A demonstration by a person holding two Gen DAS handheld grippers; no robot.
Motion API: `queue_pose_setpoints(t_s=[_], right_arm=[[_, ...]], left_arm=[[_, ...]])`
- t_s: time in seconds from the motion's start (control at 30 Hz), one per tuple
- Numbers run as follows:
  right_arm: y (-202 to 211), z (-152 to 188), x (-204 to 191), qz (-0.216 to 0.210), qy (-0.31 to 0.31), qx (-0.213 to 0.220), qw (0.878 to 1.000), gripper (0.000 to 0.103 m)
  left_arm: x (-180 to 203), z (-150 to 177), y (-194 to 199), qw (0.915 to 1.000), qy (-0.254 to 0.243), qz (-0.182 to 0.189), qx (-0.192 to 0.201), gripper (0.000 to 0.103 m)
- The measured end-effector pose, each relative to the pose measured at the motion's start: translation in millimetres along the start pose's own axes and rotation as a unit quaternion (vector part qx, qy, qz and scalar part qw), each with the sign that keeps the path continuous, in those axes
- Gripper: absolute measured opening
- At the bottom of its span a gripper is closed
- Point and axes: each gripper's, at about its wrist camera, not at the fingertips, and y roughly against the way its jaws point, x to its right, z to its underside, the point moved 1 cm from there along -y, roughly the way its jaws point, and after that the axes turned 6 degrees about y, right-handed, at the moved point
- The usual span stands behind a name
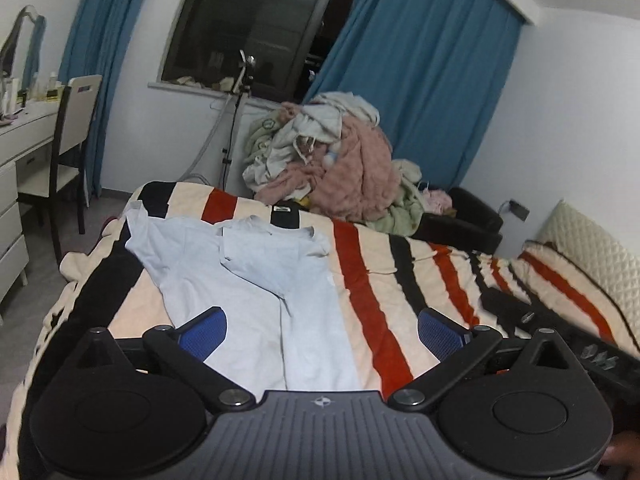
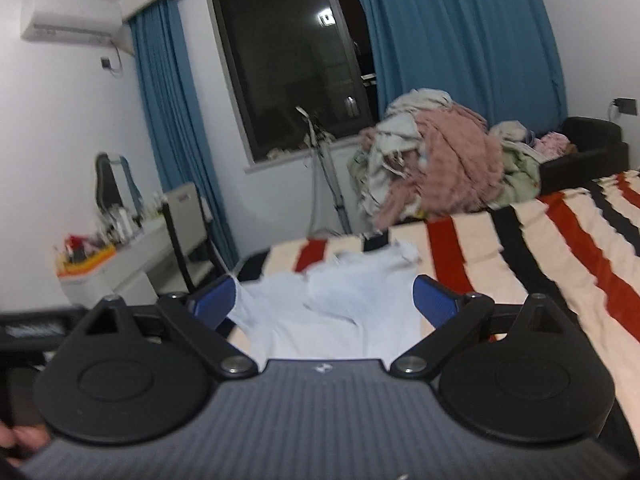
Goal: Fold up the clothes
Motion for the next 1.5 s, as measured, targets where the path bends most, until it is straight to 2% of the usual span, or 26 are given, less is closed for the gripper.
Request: queue_pose_setpoints(t_s=[0.1,0.2,0.3,0.37,0.43,0.47,0.57,0.63,0.7,0.77,0.83,0.9,0.97,1.0,1.03,1.07,1.1,1.17,1.23,1.3,1.37,1.5], right_arm=[[-24,-2,1,-0.006,-0.011,0.014,1.000,0.097],[-54,15,11,0.010,-0.018,0.022,1.000,0.097],[-94,51,23,0.025,0.017,0.028,0.999,0.097],[-122,80,33,0.034,0.043,0.021,0.998,0.097],[-151,109,46,0.039,0.044,-0.011,0.998,0.097],[-167,120,55,0.034,0.028,-0.039,0.998,0.097],[-197,134,66,0.028,0.013,-0.065,0.997,0.097],[-217,144,73,0.024,0.002,-0.082,0.996,0.097],[-237,154,80,0.020,-0.008,-0.098,0.995,0.097],[-257,164,88,0.016,-0.019,-0.116,0.993,0.097],[-277,174,97,0.011,-0.049,-0.153,0.987,0.097],[-287,179,106,0.003,-0.081,-0.167,0.983,0.097],[-289,179,109,-0.004,-0.099,-0.165,0.981,0.097],[-288,177,108,-0.005,-0.100,-0.159,0.982,0.097],[-286,175,108,-0.006,-0.102,-0.153,0.983,0.097],[-285,175,107,-0.007,-0.103,-0.150,0.983,0.097],[-284,175,106,-0.008,-0.104,-0.148,0.983,0.097],[-281,175,104,-0.009,-0.101,-0.145,0.984,0.097],[-277,172,103,-0.010,-0.098,-0.142,0.985,0.097],[-269,168,105,-0.011,-0.103,-0.136,0.985,0.097],[-259,165,108,-0.010,-0.109,-0.128,0.986,0.097],[-245,162,117,0.002,-0.121,-0.117,0.986,0.097]], left_arm=[[-35,-9,-45,0.9996,0.017,-0.020,0.006,0.103],[-92,-5,-111,0.9959,0.085,-0.030,-0.005,0.103],[-157,9,-182,0.9854,0.155,-0.071,-0.012,0.099],[-199,18,-228,0.9748,0.193,-0.109,-0.021,0.090],[-232,25,-264,0.9695,0.218,-0.109,-0.021,0.088],[-244,27,-278,0.9682,0.226,-0.107,-0.015,0.088],[-270,24,-312,0.9627,0.243,-0.119,0.007,0.087],[-284,9,-334,0.9599,0.249,-0.122,0.040,0.087],[-297,-7,-362,0.9593,0.246,-0.130,0.047,0.087],[-306,-21,-389,0.9605,0.223,-0.156,0.057,0.084],[-309,-36,-407,0.9581,0.204,-0.189,0.066,0.082],[-311,-51,-422,0.9538,0.187,-0.224,0.074,0.069],[-313,-66,-437,0.9479,0.168,-0.258,0.081,0.041],[-311,-72,-443,0.9455,0.154,-0.276,0.077,0.032],[-304,-77,-447,0.9482,0.129,-0.281,0.072,0.014],[-295,-82,-451,0.9525,0.100,-0.280,0.068,0.011],[-283,-86,-455,0.9542,0.070,-0.282,0.069,0.010],[-253,-92,-459,0.9524,0.010,-0.296,0.073,0.008],[-215,-97,-461,0.9519,-0.042,-0.294,0.077,0.007],[-170,-100,-463,0.9508,-0.103,-0.279,0.086,0.007],[-121,-98,-472,0.9404,-0.182,-0.272,0.092,0.007],[-19,-75,-502,0.9358,-0.259,-0.224,0.083,0.006]])
